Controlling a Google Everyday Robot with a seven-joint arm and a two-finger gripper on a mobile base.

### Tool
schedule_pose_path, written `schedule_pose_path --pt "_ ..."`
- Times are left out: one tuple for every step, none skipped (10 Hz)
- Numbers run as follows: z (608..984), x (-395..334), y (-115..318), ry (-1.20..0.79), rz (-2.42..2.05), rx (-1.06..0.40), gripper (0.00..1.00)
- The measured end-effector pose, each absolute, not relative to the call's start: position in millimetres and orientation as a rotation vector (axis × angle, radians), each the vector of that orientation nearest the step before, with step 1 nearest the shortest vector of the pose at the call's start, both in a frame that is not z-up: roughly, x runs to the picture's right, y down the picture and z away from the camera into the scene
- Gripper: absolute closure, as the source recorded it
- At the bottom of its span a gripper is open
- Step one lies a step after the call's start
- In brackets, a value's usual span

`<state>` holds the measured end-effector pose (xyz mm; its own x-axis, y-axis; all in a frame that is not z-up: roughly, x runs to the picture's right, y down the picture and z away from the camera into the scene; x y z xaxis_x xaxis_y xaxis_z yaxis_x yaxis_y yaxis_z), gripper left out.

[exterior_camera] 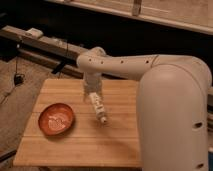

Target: Place the bottle in the ceramic bowl

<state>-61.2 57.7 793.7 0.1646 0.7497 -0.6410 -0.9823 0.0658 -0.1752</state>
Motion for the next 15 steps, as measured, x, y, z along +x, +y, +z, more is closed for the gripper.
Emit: schedule_pose_path --pt "800 -63 58 0.424 1.34 -0.672 0.35" --pt "807 -68 61 0.415 1.307 -0.685 0.35" --pt "814 -72 66 0.418 1.28 -0.693 0.35" --pt "824 -74 71 0.431 1.244 -0.698 0.35" --pt "828 -77 73 0.437 1.227 -0.702 0.35" --pt "833 -78 76 0.446 1.211 -0.702 0.35" --pt "839 -79 78 0.454 1.198 -0.702 0.35" --pt "846 -76 79 0.467 1.19 -0.693 0.35" --pt "850 -73 78 0.474 1.19 -0.688 0.35" --pt "855 -68 78 0.487 1.19 -0.682 0.35" --pt "860 -63 78 0.496 1.192 -0.677 0.35" --pt "863 -59 78 0.502 1.194 -0.673 0.35" --pt "866 -56 78 0.506 1.195 -0.672 0.35" --pt "873 -51 81 0.517 1.195 -0.675 0.35" --pt "877 -49 84 0.523 1.195 -0.679 0.35"
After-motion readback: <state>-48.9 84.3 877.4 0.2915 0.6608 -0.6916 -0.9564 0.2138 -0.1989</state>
